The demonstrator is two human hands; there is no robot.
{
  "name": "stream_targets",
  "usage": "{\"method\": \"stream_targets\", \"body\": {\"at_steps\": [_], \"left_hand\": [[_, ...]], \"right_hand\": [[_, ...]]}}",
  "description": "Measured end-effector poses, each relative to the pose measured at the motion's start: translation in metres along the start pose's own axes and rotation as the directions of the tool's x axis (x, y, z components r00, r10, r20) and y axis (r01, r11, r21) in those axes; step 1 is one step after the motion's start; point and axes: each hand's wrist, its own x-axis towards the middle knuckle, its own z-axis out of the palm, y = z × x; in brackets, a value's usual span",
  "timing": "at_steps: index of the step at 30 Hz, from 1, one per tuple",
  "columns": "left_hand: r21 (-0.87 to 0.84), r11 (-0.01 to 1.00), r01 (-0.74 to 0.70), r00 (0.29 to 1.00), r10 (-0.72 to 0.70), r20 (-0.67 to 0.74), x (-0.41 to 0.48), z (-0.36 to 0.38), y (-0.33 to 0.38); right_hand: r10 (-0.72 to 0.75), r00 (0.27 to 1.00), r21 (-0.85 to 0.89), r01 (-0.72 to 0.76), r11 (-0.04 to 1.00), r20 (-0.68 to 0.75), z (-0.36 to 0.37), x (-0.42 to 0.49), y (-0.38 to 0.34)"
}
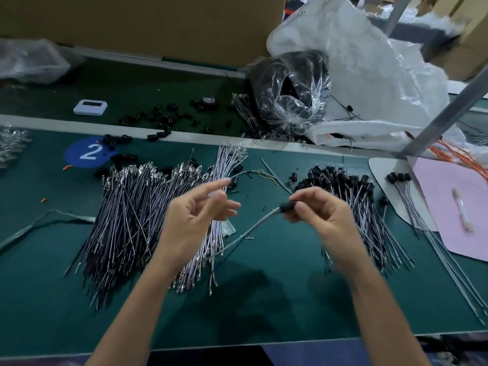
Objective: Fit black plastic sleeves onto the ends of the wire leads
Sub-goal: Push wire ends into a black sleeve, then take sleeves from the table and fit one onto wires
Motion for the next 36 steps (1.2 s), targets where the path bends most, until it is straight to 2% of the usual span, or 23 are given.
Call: {"method": "stream_targets", "body": {"at_steps": [3,5,7,9,11,12,16,19,22,25,28,32,34,36], "left_hand": [[0.175,0.985,-0.007,0.966,0.052,-0.253,0.000,-0.026,0.005],[0.377,0.926,0.023,0.944,0.104,-0.314,0.001,-0.038,0.001],[0.533,0.845,0.046,0.938,0.148,-0.314,0.002,-0.040,-0.004],[0.661,0.747,0.072,0.934,0.182,-0.308,0.002,-0.037,-0.011],[0.759,0.637,0.134,0.933,0.177,-0.314,0.002,-0.033,-0.017],[0.782,0.602,0.161,0.934,0.164,-0.318,0.001,-0.031,-0.020],[0.814,0.559,0.160,0.940,0.165,-0.297,-0.001,-0.029,-0.027],[0.821,0.543,0.177,0.919,0.207,-0.335,0.000,-0.028,-0.025],[0.829,0.496,0.258,0.863,0.268,-0.429,0.002,-0.033,-0.024],[0.827,0.453,0.333,0.820,0.294,-0.491,0.001,-0.045,-0.023],[0.818,0.455,0.351,0.809,0.292,-0.510,0.003,-0.052,-0.021],[0.802,0.463,0.377,0.818,0.240,-0.523,0.006,-0.056,-0.020],[0.813,0.429,0.394,0.834,0.206,-0.512,0.008,-0.058,-0.020],[0.836,0.367,0.409,0.851,0.178,-0.494,0.010,-0.059,-0.018]], "right_hand": [[0.033,0.997,-0.137,-0.042,0.990,-0.070,-0.061,-0.007,-0.026],[0.060,0.993,-0.324,-0.091,0.942,-0.103,-0.097,-0.001,-0.043],[0.074,0.988,-0.558,-0.140,0.818,-0.139,-0.119,0.015,-0.051],[0.044,0.983,-0.753,-0.163,0.637,-0.176,-0.123,0.036,-0.050],[0.011,0.977,-0.835,-0.187,0.517,-0.212,-0.111,0.049,-0.044],[0.005,0.980,-0.841,-0.174,0.513,-0.199,-0.100,0.051,-0.040],[0.073,0.997,-0.792,-0.023,0.610,0.027,-0.031,0.042,-0.009],[0.166,0.968,-0.753,0.035,0.657,0.190,0.034,0.039,0.016],[0.263,0.951,-0.661,-0.092,0.745,0.164,0.078,0.046,0.031],[0.228,0.968,-0.617,-0.118,0.778,0.102,0.097,0.054,0.038],[0.201,0.977,-0.604,-0.117,0.788,0.073,0.103,0.056,0.040],[0.251,0.967,-0.500,-0.193,0.844,0.049,0.099,0.059,0.040],[0.275,0.960,-0.347,-0.245,0.905,0.041,0.092,0.059,0.035],[0.285,0.957,-0.075,-0.281,0.957,0.060,0.085,0.057,0.027]]}}
